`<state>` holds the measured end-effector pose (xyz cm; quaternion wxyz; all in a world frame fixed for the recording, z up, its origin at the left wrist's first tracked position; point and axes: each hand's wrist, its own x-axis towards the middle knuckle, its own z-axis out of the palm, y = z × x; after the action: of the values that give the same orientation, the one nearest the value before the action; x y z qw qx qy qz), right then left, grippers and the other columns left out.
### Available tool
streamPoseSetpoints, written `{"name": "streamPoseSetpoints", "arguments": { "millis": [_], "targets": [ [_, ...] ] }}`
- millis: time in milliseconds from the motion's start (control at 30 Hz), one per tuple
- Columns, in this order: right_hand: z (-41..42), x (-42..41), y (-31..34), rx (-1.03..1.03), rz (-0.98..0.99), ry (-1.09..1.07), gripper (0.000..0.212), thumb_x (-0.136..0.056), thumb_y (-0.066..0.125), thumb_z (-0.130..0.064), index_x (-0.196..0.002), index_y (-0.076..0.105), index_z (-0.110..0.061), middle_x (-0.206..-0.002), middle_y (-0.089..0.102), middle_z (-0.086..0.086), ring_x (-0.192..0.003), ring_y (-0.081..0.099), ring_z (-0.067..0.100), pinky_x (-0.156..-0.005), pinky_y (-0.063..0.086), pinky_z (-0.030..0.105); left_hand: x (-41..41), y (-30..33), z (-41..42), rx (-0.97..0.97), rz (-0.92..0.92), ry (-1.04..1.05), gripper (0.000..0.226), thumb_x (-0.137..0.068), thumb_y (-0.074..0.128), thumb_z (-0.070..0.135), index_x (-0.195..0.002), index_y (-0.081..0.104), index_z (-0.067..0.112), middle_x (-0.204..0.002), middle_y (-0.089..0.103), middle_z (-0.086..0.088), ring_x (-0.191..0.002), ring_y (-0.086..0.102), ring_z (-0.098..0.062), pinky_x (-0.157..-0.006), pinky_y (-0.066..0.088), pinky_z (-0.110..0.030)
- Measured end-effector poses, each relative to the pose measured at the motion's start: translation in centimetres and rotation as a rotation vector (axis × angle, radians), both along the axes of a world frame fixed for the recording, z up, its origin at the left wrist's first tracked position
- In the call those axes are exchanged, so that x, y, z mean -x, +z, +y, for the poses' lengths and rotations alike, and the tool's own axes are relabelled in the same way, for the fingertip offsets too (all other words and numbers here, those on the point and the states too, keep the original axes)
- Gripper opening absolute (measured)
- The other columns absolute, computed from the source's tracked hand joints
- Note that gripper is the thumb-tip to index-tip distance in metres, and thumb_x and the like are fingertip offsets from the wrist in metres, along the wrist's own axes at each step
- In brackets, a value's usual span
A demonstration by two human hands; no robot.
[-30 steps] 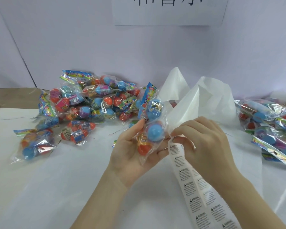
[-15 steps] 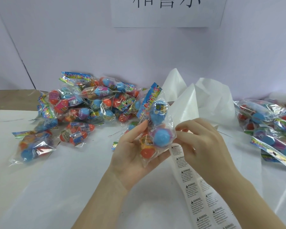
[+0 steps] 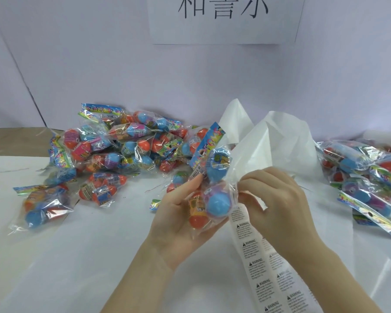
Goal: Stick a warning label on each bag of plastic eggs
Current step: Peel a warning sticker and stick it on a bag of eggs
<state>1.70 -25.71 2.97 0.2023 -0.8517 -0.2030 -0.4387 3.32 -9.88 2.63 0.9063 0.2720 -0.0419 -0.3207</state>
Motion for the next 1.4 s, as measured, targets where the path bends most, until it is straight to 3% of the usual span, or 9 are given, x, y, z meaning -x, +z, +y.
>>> {"name": "streamPoseSetpoints", "arguments": {
  "millis": [133, 467, 667, 900, 967, 1067, 1133, 1200, 1400],
  "targets": [
    [0.0, 0.1, 0.0, 0.025, -0.025, -0.023, 0.018, -0.059, 0.065, 0.008, -0.063, 0.066, -0.010, -0.067, 0.064, -0.001, -0.065, 0.050, 0.019, -0.058, 0.037, 0.028, 0.1, -0.1, -0.2, -0.003, -0.009, 0.010, 0.028, -0.081, 0.059, 0.020, -0.091, 0.072, -0.002, -0.086, 0.069, -0.014, -0.078, 0.068, -0.023, -0.076, 0.056, -0.031],
    [0.2, 0.2, 0.1, 0.101, 0.000, -0.050, 0.015, -0.064, 0.063, 0.007, -0.065, 0.064, -0.007, -0.066, 0.061, 0.004, -0.055, 0.052, 0.027, -0.056, 0.035, 0.030, 0.2, 0.2, -0.1, 0.002, 0.016, -0.014, 0.034, -0.081, 0.055, 0.028, -0.094, 0.074, 0.003, -0.090, 0.068, -0.009, -0.086, 0.066, -0.019, -0.100, 0.032, -0.028],
    [0.5, 0.4, 0.4, 0.084, 0.052, -0.031, 0.020, -0.075, 0.042, -0.005, -0.068, 0.060, -0.004, -0.069, 0.059, 0.007, -0.054, 0.051, 0.027, -0.055, 0.032, 0.026, 0.2, 0.5, -0.2, -0.023, 0.018, 0.038, 0.030, -0.077, 0.057, 0.030, -0.084, 0.076, 0.008, -0.085, 0.070, -0.006, -0.079, 0.068, -0.018, -0.085, 0.048, -0.032],
    [0.4, 0.6, 0.3, 0.064, 0.247, 0.009, 0.015, -0.084, 0.048, -0.013, -0.077, 0.057, -0.003, -0.065, 0.060, 0.005, -0.054, 0.055, 0.027, -0.051, 0.033, 0.026, 0.0, 0.6, -0.1, -0.097, 0.053, 0.115, 0.031, -0.080, 0.056, 0.031, -0.085, 0.077, 0.008, -0.095, 0.072, -0.011, -0.083, 0.070, -0.023, -0.090, 0.048, -0.039],
    [0.4, 0.9, 0.3, 0.000, 0.323, 0.033, 0.003, -0.086, 0.052, -0.008, -0.084, 0.052, -0.007, -0.072, 0.064, 0.005, -0.060, 0.060, 0.028, -0.054, 0.039, 0.026, 0.0, 0.7, -0.1, -0.162, 0.041, 0.158, 0.029, -0.077, 0.059, 0.031, -0.087, 0.077, 0.011, -0.100, 0.072, -0.010, -0.086, 0.070, -0.023, -0.087, 0.050, -0.038],
    [0.5, 1.1, 0.3, -0.158, 0.460, 0.104, 0.021, -0.095, 0.048, -0.015, -0.090, 0.035, -0.031, -0.086, 0.062, -0.009, -0.080, 0.064, 0.026, -0.069, 0.049, 0.038, -0.1, 0.8, -0.2, -0.220, 0.027, 0.237, 0.028, -0.070, 0.063, 0.031, -0.087, 0.077, 0.013, -0.100, 0.072, -0.008, -0.084, 0.069, -0.022, -0.086, 0.049, -0.036],
    [0.5, 1.0, 0.2, -0.284, 0.498, 0.133, 0.024, -0.093, 0.047, -0.021, -0.087, 0.031, -0.036, -0.090, 0.059, -0.020, -0.086, 0.063, 0.011, -0.076, 0.047, 0.028, -0.1, 0.9, -0.4, -0.268, -0.031, 0.345, 0.024, -0.068, 0.062, 0.029, -0.079, 0.078, 0.014, -0.089, 0.073, -0.005, -0.084, 0.066, -0.021, -0.084, 0.050, -0.036],
    [0.5, 0.8, 0.4, -0.485, 0.498, 0.172, 0.027, -0.093, 0.049, -0.016, -0.087, 0.032, -0.037, -0.092, 0.062, -0.017, -0.088, 0.062, -0.001, -0.074, 0.046, 0.014, 0.1, 1.1, -0.6, -0.375, -0.111, 0.480, 0.020, -0.064, 0.063, 0.031, -0.071, 0.077, 0.018, -0.079, 0.071, 0.000, -0.088, 0.057, -0.022, -0.084, 0.041, -0.037],
    [0.1, 0.8, 2.0, -1.050, 0.579, 0.491, 0.036, -0.081, 0.065, -0.009, -0.091, 0.036, -0.027, -0.080, 0.074, 0.003, -0.069, 0.068, 0.013, -0.067, 0.050, 0.018, 0.6, 1.3, -0.7, -0.517, -0.291, 0.606, 0.012, -0.054, 0.076, 0.033, -0.064, 0.073, 0.027, -0.075, 0.062, 0.003, -0.070, 0.054, -0.010, -0.060, 0.041, -0.021]
  ]
}}
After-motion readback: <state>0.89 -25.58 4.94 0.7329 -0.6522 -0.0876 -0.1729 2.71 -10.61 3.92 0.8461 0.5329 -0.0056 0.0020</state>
